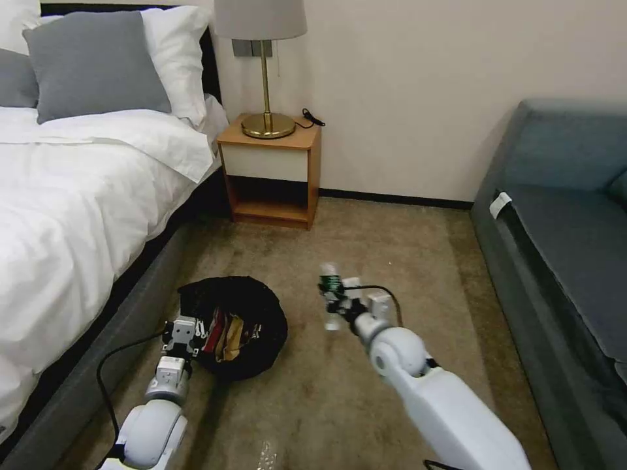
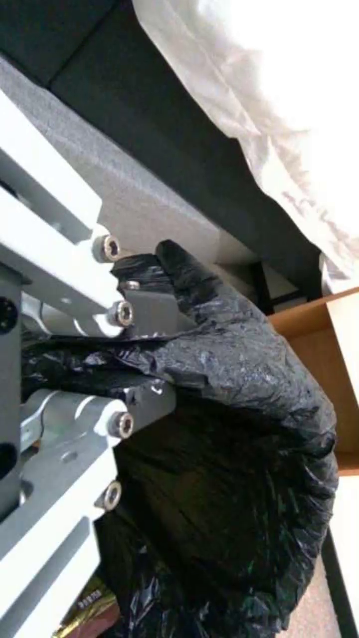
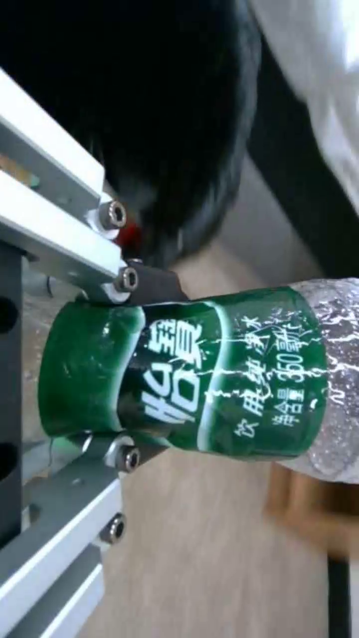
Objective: Pick up the trash bin, then pick up the garbage on the floor and place it into the trash bin.
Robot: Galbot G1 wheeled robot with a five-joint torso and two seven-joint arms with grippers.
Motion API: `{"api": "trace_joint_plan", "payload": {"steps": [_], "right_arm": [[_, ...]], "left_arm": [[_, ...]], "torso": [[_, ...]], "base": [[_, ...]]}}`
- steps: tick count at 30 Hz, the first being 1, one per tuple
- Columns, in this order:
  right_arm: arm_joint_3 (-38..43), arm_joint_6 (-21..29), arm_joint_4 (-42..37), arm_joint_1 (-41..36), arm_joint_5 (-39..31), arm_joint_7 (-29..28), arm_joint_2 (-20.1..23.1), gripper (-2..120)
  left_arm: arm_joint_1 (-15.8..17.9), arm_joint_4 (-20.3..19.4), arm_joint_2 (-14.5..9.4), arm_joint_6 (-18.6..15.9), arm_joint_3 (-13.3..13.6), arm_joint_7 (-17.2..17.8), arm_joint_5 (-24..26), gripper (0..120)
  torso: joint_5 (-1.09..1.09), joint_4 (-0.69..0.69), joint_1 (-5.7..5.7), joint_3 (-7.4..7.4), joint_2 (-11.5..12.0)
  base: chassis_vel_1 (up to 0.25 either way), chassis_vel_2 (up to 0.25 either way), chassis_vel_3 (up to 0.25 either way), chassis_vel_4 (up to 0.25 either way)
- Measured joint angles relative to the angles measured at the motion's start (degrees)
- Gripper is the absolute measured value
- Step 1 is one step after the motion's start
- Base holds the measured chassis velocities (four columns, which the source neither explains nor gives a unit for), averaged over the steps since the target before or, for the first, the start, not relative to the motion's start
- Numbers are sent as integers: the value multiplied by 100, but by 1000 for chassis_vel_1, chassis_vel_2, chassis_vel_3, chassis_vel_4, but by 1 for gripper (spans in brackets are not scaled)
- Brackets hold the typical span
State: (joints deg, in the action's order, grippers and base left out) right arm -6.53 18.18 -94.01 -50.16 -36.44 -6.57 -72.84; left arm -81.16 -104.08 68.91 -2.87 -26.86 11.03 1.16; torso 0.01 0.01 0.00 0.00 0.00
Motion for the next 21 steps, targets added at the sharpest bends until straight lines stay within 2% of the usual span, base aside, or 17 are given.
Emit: {"api": "trace_joint_plan", "payload": {"steps": [9,21], "right_arm": [[-642,-324,601,191,310,161,-337,20],[-1019,-570,1102,116,666,153,-727,20]], "left_arm": [[21,-24,151,-35,155,65,-20,6],[115,26,294,-56,369,116,-44,6]], "torso": [[-1,-1,0,0,0],[-1,-1,0,0,0]], "base": [[0,0,0,0],[0,0,0,0]]}}
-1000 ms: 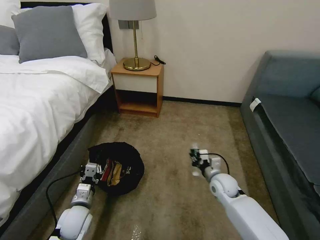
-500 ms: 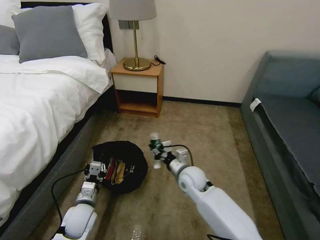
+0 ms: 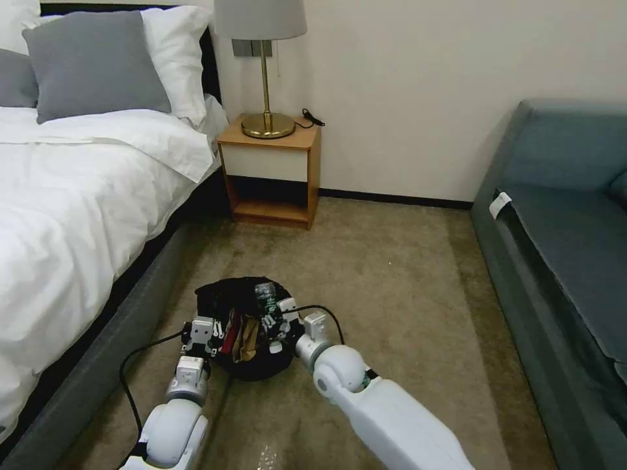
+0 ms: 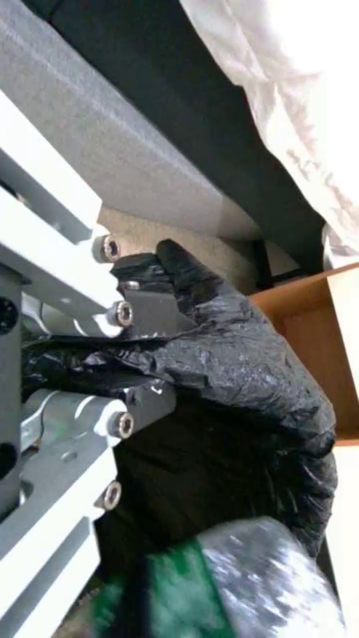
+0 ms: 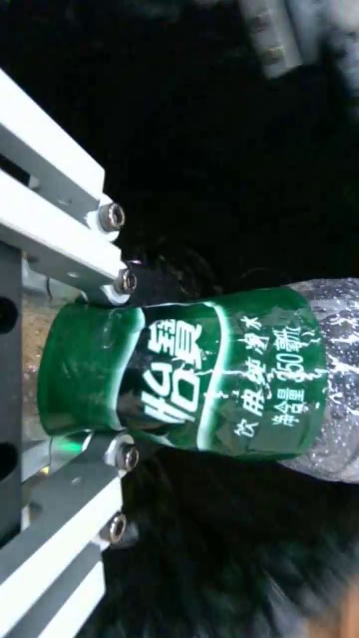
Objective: Pick up the trash bin, then pick up the garbage on the floor and place it into the trash bin.
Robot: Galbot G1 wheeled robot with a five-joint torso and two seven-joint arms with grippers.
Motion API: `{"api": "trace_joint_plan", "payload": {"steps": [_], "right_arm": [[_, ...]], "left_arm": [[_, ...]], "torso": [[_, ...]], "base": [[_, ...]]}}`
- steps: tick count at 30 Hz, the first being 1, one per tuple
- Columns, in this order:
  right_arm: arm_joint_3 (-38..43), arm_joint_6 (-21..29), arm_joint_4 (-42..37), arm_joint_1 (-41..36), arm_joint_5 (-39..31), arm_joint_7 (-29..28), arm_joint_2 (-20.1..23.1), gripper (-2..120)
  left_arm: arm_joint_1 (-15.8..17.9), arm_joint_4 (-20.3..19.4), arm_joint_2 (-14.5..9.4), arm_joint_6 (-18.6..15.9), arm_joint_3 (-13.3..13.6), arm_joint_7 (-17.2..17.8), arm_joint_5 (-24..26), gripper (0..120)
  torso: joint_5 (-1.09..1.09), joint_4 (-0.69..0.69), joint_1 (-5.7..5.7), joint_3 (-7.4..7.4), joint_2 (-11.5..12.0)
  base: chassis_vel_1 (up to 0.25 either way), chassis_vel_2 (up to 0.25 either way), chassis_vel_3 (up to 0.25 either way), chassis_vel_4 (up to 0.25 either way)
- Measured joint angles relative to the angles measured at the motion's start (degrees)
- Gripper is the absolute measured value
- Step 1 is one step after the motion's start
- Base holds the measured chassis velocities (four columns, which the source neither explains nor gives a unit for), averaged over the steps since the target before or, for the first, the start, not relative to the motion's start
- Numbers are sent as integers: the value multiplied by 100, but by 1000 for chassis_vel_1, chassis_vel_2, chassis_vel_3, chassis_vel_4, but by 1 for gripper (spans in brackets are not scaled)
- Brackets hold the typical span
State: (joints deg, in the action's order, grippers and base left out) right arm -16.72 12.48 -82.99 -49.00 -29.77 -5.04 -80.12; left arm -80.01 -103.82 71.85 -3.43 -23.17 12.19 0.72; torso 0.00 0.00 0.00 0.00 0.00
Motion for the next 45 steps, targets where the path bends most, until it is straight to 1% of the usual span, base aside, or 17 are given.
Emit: {"api": "trace_joint_plan", "payload": {"steps": [5,7,8,11,12,14,15,16,20,21,23,24,26,34,37,43,45], "right_arm": [[-70,63,154,-6,119,-48,-83,20],[-118,79,328,28,260,-119,-191,33],[-118,79,328,28,260,-119,-191,33],[-139,79,516,101,351,-242,-350,47],[-139,79,516,101,351,-242,-350,47],[-159,103,552,149,358,-286,-417,57],[-165,134,543,162,355,-298,-418,63],[-165,134,543,162,355,-298,-418,63],[-119,167,413,149,341,-326,-313,81],[-119,167,413,149,341,-326,-313,81],[-57,167,327,105,334,-342,-236,90],[-57,167,327,105,334,-342,-236,90],[60,153,216,53,325,-364,-146,98],[810,118,-316,-101,130,-420,119,100],[1545,140,-699,-265,-62,-422,310,100],[2332,140,-813,-403,-211,-465,441,100],[3016,162,-772,-529,-299,-514,529,100]], "left_arm": [[-36,6,7,5,1,0,3,6],[-84,-7,-9,21,-40,-2,17,6],[-84,-7,-9,21,-40,-2,17,6],[-123,-44,-40,28,-92,-6,42,6],[-123,-44,-40,28,-92,-6,42,6],[-146,-62,-56,39,-131,-16,58,6],[-154,-62,-57,49,-147,-21,63,6],[-154,-62,-57,49,-147,-21,63,6],[-162,-17,-55,99,-174,-40,67,6],[-162,-17,-55,99,-174,-40,67,6],[-150,17,-54,117,-174,-43,67,6],[-150,17,-54,117,-174,-43,67,6],[-124,28,-61,118,-164,-45,74,6],[-45,-37,-99,50,-131,-38,170,6],[36,-75,-109,11,-103,-25,245,6],[105,-75,-105,5,-99,-22,337,6],[148,-75,-40,4,-132,-22,461,6]], "torso": [[0,0,0,0,0],[0,0,0,0,0],[0,0,0,0,0],[0,0,0,0,0],[0,0,0,0,0],[0,1,0,0,0],[0,1,0,0,0],[0,1,0,0,0],[0,0,0,0,0],[0,0,0,0,0],[0,0,0,0,0],[0,0,0,0,0],[0,0,0,0,0],[-1,0,0,0,0],[-1,-1,0,0,0],[-2,-1,0,0,0],[-3,0,0,0,0]], "base": [[0,0,0,0],[0,0,0,0],[0,0,0,0],[0,0,0,0],[0,0,0,0],[0,0,0,0],[0,0,0,0],[0,0,0,0],[0,0,0,0],[0,0,0,0],[0,0,0,0],[0,0,0,0],[0,0,0,0],[0,0,0,0],[0,0,0,0],[0,0,0,0],[0,0,0,0]]}}
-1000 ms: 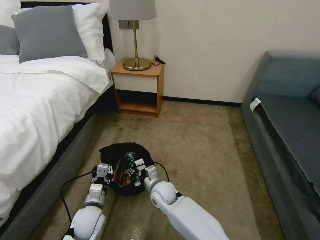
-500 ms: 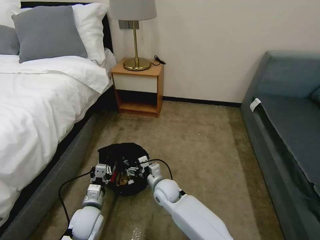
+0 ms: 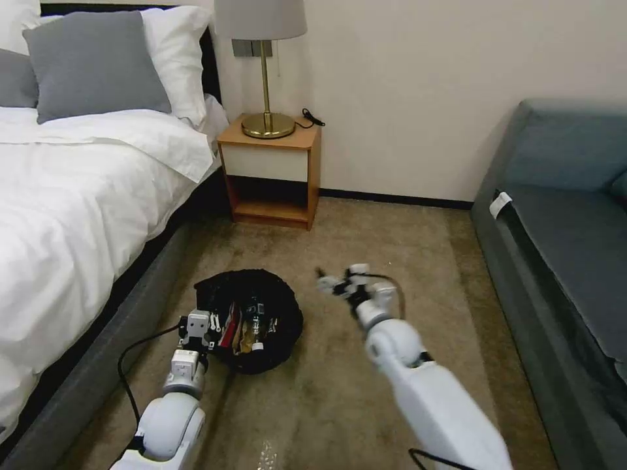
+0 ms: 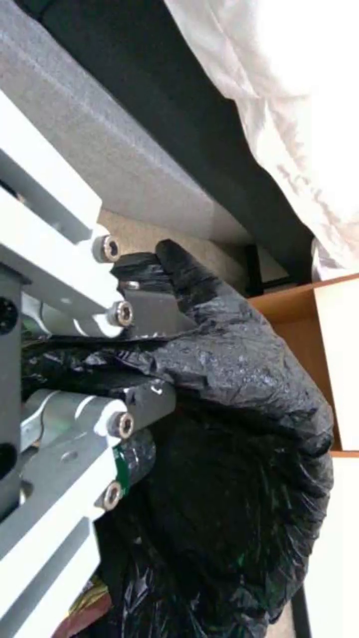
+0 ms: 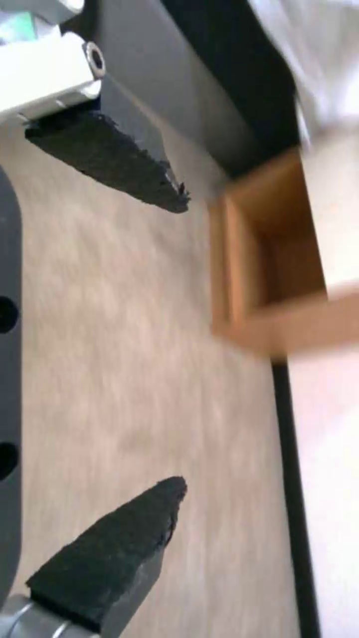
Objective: Pick up the trash bin, then pick up the garbage on the floor and place it into the trash bin.
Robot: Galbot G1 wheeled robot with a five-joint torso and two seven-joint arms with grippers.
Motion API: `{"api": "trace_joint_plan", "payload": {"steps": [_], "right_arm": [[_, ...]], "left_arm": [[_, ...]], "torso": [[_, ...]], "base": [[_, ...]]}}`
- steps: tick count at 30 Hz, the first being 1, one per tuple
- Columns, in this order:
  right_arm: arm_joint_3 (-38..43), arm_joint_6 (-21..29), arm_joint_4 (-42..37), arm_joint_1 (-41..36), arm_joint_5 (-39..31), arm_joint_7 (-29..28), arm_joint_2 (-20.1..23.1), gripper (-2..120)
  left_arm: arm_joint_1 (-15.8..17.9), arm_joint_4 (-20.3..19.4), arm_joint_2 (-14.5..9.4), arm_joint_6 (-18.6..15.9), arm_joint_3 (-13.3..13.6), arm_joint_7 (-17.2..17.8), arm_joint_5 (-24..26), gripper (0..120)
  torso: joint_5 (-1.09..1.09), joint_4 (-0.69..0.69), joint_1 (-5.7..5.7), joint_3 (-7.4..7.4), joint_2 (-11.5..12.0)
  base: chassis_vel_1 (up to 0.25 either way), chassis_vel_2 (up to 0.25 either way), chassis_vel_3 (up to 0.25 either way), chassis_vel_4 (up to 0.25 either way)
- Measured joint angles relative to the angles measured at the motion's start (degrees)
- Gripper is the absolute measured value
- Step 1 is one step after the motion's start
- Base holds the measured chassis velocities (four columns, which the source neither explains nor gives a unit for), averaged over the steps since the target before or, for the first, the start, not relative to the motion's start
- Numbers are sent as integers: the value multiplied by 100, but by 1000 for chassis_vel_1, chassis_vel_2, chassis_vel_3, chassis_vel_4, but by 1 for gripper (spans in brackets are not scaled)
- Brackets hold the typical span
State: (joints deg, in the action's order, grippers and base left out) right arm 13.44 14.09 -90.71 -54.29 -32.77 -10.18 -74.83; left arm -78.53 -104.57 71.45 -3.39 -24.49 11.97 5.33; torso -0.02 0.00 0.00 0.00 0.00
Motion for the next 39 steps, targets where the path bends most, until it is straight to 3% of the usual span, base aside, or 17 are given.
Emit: {"api": "trace_joint_plan", "payload": {"steps": [7,13,16,22,25,30,39], "right_arm": [[984,272,152,-266,-394,-313,-4,100],[1359,264,338,-441,-346,-375,-128,100],[1492,245,400,-488,-314,-384,-209,100],[1804,156,589,-540,-268,-413,-346,100],[1894,122,653,-567,-261,-415,-382,100],[2088,75,675,-637,-232,-412,-490,100],[2254,12,672,-732,-85,-387,-629,100]], "left_arm": [[116,-121,320,-95,-71,31,467,6],[219,-178,449,-144,-94,184,956,6],[266,-193,532,-182,-116,300,1352,6],[267,-344,832,-301,-234,696,2725,6],[193,-449,971,-362,-256,808,3169,6],[83,-588,1180,-368,-261,1006,3745,6],[75,-523,1280,-321,-312,1300,4487,6]], "torso": [[1,-1,0,0,0],[0,0,0,0,0],[1,0,0,0,0],[2,0,0,0,0],[2,1,0,0,0],[2,0,0,0,0],[2,-1,0,0,0]], "base": [[0,0,0,0],[0,0,0,0],[0,0,0,0],[0,0,0,0],[0,0,0,0],[0,0,0,0],[0,0,0,0]]}}
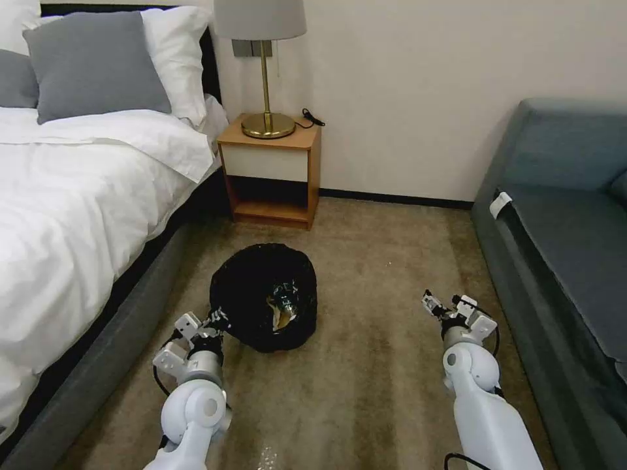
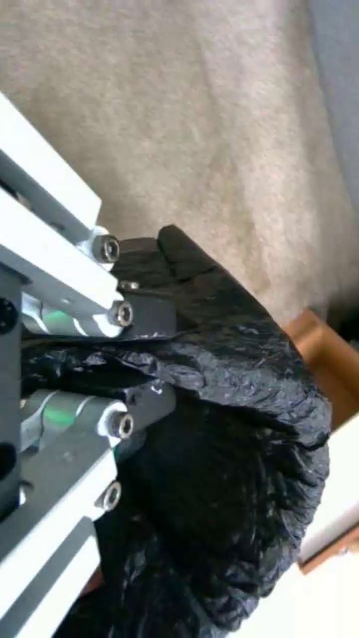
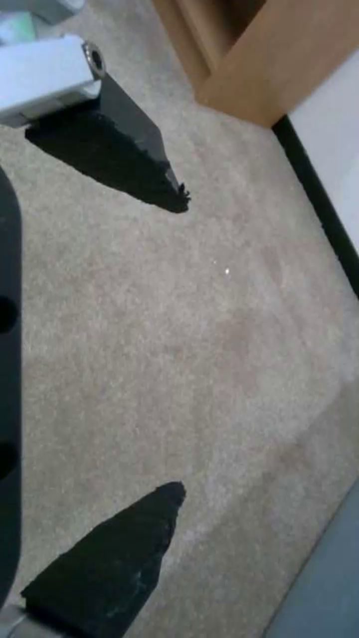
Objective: Pick up the trash bin, then pick up the garbage on the floor and place it into the trash bin.
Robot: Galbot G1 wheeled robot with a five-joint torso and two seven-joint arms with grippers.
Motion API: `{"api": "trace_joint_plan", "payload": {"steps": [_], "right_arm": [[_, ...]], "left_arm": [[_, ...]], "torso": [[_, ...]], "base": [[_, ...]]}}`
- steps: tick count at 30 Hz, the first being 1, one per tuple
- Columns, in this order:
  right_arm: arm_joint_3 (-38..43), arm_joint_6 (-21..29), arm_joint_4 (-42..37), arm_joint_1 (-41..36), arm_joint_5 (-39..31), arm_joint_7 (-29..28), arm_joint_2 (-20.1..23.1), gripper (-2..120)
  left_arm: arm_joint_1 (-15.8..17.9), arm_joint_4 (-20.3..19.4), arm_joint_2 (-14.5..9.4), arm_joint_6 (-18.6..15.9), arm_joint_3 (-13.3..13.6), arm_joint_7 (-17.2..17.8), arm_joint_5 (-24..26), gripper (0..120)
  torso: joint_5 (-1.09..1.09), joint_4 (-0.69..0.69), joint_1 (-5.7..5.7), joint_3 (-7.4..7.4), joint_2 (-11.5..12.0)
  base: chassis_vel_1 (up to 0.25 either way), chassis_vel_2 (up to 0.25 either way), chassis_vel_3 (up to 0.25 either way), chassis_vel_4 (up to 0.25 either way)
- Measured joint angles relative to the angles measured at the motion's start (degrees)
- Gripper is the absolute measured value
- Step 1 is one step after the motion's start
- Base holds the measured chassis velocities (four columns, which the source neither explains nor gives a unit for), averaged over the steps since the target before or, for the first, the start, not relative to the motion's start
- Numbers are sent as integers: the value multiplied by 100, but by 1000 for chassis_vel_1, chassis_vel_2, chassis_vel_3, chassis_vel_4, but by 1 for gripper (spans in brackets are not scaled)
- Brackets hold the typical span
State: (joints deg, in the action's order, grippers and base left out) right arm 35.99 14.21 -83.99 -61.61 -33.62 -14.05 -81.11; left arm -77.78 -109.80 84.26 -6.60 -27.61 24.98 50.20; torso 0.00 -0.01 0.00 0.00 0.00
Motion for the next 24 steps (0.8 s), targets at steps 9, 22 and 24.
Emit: {"api": "trace_joint_plan", "payload": {"steps": [9,22,24], "right_arm": [[48,-7,-82,7,163,1,-131,100],[56,-19,-156,-34,296,0,-297,100],[84,-20,-187,-74,309,0,-321,100]], "left_arm": [[179,357,-168,-46,-127,530,477,6],[315,476,-363,-204,-137,599,593,32],[341,421,-372,-206,-124,556,438,42]], "torso": [[1,1,0,0,0],[0,1,1,0,0],[0,0,1,0,0]], "base": [[0,0,0,0],[0,0,0,0],[0,0,0,0]]}}
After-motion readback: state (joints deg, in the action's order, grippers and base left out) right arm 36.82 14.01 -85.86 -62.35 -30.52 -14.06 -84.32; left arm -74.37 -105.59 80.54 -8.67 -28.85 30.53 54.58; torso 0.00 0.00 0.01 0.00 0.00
